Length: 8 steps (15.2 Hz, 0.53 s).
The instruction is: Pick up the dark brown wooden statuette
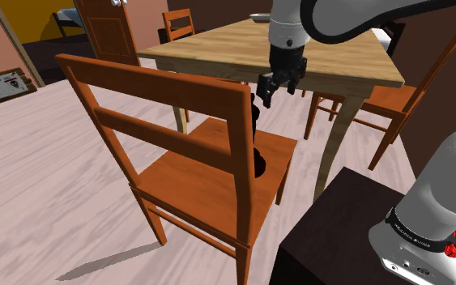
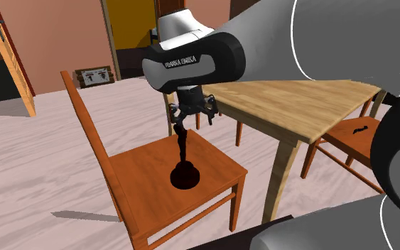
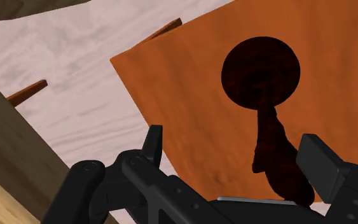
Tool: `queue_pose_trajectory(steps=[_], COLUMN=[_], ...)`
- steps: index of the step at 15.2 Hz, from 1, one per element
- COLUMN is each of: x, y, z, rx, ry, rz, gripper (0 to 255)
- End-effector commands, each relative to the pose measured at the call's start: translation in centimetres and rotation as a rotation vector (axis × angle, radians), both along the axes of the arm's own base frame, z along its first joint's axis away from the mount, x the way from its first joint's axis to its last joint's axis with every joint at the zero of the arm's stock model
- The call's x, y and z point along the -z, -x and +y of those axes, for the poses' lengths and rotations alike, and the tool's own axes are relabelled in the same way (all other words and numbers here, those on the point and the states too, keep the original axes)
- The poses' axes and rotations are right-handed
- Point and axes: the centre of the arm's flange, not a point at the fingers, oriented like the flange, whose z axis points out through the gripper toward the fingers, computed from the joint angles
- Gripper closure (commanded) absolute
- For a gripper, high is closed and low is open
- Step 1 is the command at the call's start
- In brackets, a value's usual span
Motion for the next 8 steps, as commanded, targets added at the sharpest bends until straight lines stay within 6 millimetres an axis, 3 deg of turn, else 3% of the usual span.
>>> queue_pose_trajectory(steps=[1, 4, 8], x=[0.3, 0.7, 2.8], y=[-1.6, -3.9, -3.9], z=[2.2, 5.2, 5.2], rx=[0.013, 0.030, 0.030], ry=[0.020, 0.050, 0.050], rz=[-0.027, -0.063, -0.063], gripper=[0, 0, 0])
